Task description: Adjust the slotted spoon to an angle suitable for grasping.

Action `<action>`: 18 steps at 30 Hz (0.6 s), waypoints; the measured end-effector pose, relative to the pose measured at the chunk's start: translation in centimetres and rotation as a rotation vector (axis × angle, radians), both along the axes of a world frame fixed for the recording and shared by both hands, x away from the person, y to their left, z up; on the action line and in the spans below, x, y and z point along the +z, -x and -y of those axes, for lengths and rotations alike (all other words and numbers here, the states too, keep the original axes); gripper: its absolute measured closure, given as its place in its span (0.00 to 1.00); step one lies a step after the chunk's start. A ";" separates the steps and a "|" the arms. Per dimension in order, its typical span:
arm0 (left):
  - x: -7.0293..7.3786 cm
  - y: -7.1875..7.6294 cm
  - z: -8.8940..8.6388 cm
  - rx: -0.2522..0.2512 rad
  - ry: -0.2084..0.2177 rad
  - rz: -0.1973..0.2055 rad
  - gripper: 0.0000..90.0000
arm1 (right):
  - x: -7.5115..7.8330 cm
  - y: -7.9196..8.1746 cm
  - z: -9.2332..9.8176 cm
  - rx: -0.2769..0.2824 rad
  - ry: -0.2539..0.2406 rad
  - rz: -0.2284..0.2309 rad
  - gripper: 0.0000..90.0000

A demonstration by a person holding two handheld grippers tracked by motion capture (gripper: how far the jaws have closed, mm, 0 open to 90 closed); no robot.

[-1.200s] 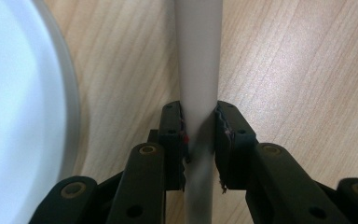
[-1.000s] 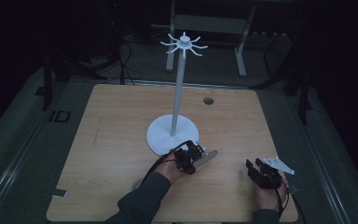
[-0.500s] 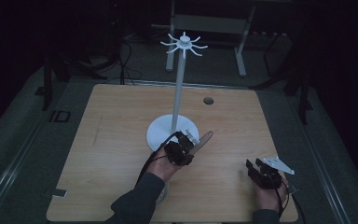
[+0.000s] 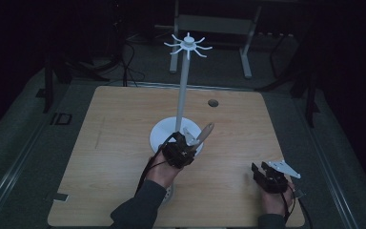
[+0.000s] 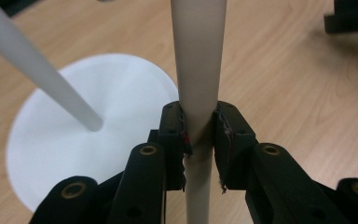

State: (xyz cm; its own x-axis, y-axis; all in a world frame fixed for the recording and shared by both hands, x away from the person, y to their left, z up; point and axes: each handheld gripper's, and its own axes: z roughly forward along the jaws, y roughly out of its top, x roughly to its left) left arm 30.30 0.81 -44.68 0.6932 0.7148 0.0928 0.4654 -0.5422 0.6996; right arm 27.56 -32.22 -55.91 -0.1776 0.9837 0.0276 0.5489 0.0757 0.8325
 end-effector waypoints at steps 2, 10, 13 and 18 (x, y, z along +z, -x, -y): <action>0.3 0.1 -0.3 0.021 0.019 0.018 0.83 | 0.0 0.0 0.0 0.000 -0.001 0.000 0.61; 1.6 0.8 -1.2 0.092 0.079 0.096 0.83 | 0.0 0.0 -0.1 0.000 0.001 -0.002 0.61; 1.9 1.0 -1.3 0.107 0.088 0.121 0.83 | 0.0 0.0 -0.1 -0.001 0.001 -0.002 0.61; 2.3 1.3 -1.5 0.135 0.102 0.161 0.83 | 0.0 0.0 0.0 -0.001 0.002 -0.002 0.61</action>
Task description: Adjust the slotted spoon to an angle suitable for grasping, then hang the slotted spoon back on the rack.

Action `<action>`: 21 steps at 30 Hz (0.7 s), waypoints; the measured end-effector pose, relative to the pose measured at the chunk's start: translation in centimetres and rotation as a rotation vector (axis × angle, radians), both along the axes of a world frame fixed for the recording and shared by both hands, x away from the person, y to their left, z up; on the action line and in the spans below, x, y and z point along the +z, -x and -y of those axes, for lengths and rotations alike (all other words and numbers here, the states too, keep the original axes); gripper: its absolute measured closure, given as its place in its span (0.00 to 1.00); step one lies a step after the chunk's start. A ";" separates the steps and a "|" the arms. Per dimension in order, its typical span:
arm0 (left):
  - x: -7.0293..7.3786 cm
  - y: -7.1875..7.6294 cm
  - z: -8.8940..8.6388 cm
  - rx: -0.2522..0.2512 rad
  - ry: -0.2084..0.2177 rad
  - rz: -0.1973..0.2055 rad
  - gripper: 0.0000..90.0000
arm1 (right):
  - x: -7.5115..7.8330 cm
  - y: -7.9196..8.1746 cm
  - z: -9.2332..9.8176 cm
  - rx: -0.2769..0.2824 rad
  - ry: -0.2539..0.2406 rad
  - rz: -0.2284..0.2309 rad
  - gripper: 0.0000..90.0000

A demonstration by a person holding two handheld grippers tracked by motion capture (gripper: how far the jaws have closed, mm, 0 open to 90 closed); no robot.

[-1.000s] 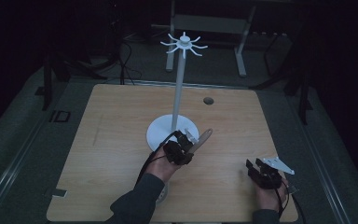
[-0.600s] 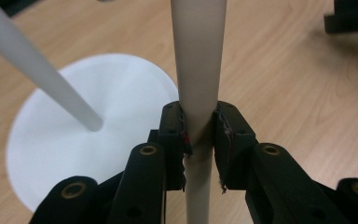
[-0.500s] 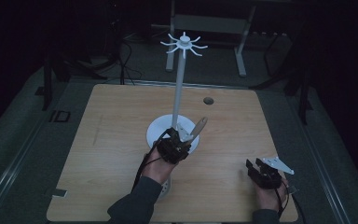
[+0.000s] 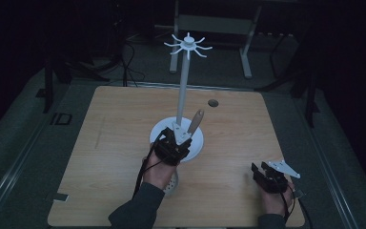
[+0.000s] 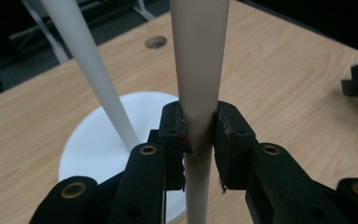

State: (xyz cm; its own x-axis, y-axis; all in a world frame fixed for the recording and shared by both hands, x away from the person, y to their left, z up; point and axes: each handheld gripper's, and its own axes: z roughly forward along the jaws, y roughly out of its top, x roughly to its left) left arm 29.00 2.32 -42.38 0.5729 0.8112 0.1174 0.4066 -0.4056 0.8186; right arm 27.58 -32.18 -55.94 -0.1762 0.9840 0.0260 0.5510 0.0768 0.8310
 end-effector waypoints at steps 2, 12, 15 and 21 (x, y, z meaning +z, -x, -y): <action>0.2 0.1 -0.2 0.021 0.018 0.017 0.83 | -0.1 0.0 0.1 -0.001 -0.001 -0.002 0.61; 1.2 0.6 -0.6 0.070 0.058 0.075 0.83 | -0.1 0.0 0.0 -0.003 -0.001 -0.006 0.61; 1.4 0.8 -0.6 0.074 0.059 0.094 0.83 | -0.1 0.0 0.0 -0.003 -0.001 -0.004 0.61; 2.0 1.1 -0.6 0.092 0.077 0.127 0.83 | -0.1 -0.1 0.0 -0.004 0.000 -0.005 0.61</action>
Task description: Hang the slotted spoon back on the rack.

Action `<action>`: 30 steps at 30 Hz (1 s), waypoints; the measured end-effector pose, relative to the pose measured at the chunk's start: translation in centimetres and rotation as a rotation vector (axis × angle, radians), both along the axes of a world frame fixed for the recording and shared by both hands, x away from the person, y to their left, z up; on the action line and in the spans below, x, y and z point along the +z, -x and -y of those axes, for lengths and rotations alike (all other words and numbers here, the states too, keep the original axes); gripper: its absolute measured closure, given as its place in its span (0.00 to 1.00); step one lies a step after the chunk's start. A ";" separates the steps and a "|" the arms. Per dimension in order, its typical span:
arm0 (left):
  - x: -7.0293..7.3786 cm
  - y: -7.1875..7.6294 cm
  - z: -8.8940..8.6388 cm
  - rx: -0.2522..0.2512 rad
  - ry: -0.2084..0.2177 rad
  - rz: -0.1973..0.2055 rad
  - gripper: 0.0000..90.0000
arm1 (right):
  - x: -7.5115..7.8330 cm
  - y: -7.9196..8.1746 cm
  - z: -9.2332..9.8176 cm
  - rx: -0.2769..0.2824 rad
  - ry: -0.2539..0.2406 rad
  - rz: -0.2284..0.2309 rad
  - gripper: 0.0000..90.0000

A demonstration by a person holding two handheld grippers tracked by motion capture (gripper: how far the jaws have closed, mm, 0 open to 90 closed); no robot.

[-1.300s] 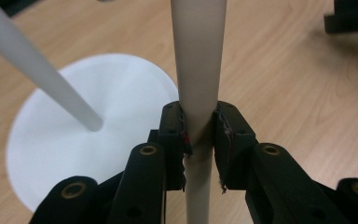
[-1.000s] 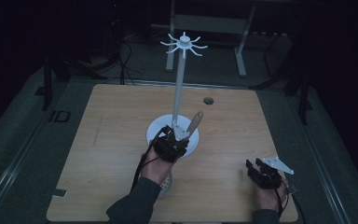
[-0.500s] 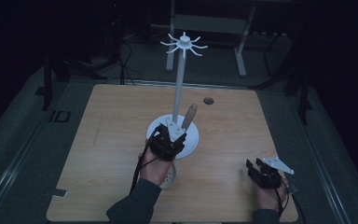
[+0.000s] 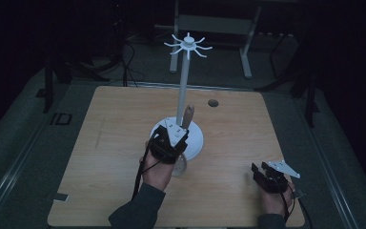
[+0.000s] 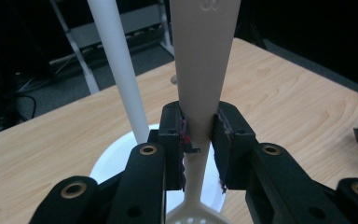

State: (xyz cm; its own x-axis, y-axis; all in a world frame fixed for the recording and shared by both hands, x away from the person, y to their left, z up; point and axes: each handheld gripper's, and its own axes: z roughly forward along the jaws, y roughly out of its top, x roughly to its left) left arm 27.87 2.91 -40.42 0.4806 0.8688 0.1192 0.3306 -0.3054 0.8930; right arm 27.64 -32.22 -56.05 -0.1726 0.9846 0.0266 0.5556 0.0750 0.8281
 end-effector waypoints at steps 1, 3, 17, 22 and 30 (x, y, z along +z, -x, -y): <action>0.0 0.0 0.0 0.004 0.005 0.006 0.83 | 0.0 0.0 0.0 0.000 0.001 0.001 0.61; 0.1 0.1 0.1 0.006 0.008 0.011 0.83 | 0.0 0.0 0.0 0.000 0.000 0.000 0.61; 1.4 -0.1 0.5 0.038 0.042 0.068 0.83 | 0.0 0.1 0.1 -0.003 0.000 0.003 0.61; 1.7 -0.1 0.6 0.053 0.050 0.082 0.83 | 0.0 0.1 0.1 -0.005 -0.001 0.006 0.60; 2.4 -0.3 0.7 0.078 0.067 0.110 0.83 | 0.0 0.1 0.2 -0.006 0.000 0.005 0.60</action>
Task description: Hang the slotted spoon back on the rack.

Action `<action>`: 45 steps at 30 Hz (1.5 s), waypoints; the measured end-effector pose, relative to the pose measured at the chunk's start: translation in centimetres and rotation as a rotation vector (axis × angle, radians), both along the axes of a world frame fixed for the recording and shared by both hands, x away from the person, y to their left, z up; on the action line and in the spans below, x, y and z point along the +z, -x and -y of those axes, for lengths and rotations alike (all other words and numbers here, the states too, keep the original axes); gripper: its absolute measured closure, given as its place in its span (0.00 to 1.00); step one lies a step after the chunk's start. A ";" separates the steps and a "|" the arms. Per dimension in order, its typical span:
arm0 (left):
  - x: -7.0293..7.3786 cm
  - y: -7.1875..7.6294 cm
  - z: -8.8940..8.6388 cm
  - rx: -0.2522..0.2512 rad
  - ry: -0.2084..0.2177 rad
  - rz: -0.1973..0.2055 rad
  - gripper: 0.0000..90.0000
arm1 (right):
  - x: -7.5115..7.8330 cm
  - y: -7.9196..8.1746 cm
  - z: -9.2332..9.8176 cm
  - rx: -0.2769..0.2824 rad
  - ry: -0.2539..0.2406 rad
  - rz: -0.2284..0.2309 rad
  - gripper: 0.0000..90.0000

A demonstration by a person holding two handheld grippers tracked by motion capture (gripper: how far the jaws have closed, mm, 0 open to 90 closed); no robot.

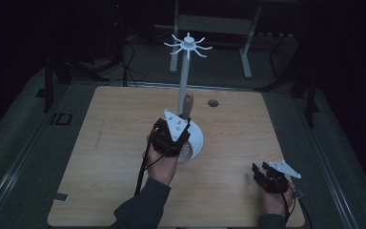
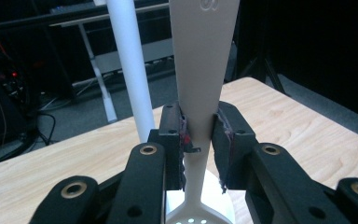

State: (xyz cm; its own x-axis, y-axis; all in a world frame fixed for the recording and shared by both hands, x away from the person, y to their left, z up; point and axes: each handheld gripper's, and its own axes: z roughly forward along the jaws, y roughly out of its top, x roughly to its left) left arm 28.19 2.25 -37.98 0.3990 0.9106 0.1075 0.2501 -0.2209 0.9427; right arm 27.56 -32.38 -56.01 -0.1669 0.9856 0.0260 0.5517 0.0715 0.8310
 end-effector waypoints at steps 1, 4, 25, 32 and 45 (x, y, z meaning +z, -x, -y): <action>0.2 0.0 0.0 0.007 0.002 0.007 0.83 | 0.0 0.0 0.0 0.000 0.001 0.000 0.60; 0.4 -0.1 -0.1 0.016 0.011 0.017 0.83 | 0.0 0.0 0.0 0.000 0.001 0.001 0.60; 2.4 -0.3 -0.4 0.073 0.030 0.078 0.83 | 0.0 0.0 0.1 -0.003 -0.005 0.001 0.59; 2.7 -0.4 -0.3 0.087 0.029 0.087 0.83 | -0.1 0.0 0.1 -0.003 -0.006 0.000 0.58; 3.3 -0.5 -0.2 0.107 0.027 0.100 0.83 | 0.0 0.1 0.2 -0.005 -0.005 0.002 0.58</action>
State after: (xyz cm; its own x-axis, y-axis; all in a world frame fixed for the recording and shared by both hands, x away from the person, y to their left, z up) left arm 28.71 2.41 -34.63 0.2880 0.9505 0.1164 0.1758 -0.1719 0.9693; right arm 27.46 -32.58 -56.04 -0.1620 0.9863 0.0306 0.5502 0.0645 0.8326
